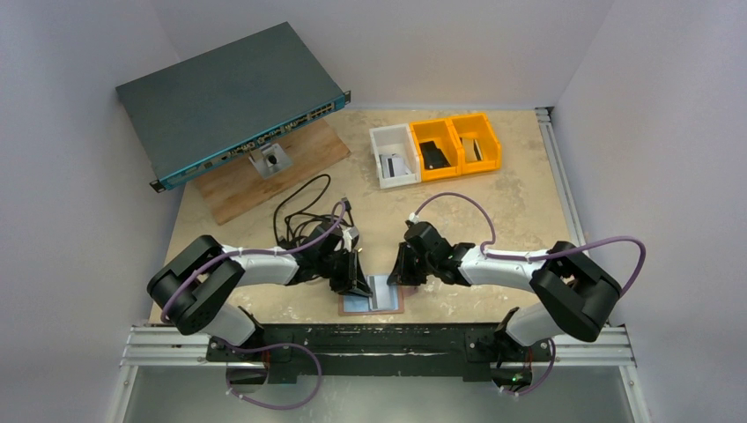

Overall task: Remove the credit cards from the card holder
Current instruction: Remove the credit card from the card holder.

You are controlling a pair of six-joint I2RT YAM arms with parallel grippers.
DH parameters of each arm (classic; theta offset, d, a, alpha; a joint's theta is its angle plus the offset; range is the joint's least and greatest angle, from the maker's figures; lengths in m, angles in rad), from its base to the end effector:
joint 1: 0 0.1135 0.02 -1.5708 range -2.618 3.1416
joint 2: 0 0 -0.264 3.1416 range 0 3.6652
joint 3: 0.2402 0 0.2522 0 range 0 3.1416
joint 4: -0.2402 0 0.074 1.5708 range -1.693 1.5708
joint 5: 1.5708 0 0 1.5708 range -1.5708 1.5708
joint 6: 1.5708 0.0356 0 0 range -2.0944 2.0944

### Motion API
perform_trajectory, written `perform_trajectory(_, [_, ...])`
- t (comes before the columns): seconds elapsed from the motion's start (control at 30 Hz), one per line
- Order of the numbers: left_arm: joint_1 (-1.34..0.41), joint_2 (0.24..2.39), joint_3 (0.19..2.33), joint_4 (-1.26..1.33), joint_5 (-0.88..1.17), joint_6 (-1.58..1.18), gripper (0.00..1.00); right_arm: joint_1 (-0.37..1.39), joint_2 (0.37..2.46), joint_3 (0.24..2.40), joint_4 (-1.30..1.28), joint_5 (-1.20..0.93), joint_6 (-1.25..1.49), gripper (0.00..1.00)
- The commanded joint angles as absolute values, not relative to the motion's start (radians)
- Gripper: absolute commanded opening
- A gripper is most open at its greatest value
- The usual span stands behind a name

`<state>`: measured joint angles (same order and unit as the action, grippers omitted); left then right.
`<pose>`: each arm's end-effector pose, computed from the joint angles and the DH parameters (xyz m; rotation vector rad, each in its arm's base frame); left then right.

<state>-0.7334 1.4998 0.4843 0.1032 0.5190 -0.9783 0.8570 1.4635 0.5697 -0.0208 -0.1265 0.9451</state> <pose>0.1706 -0.1775 0.1173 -0.0910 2.8448 -1.2247 0.1659 0.1984 0.1360 0.0610 2.7101 0.8298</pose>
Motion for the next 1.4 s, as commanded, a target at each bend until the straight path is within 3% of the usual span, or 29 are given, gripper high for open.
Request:
perform_trajectory(0.0, [-0.729,1.507,0.488,0.158,0.538,-0.987,0.09,0.874,1.542,0.516,-0.08,-0.078,0.936,0.03])
perform_trajectory(0.13, [-0.729,1.495,0.488,0.153,0.536,-0.989,0.0,0.873,1.541,0.513,-0.088,-0.071,0.936,0.03])
perform_trajectory(1.37, [-0.665,1.395,0.481,-0.067,0.484,-0.859,0.0,0.799,1.516,0.473,-0.103,-0.05,0.91,0.0])
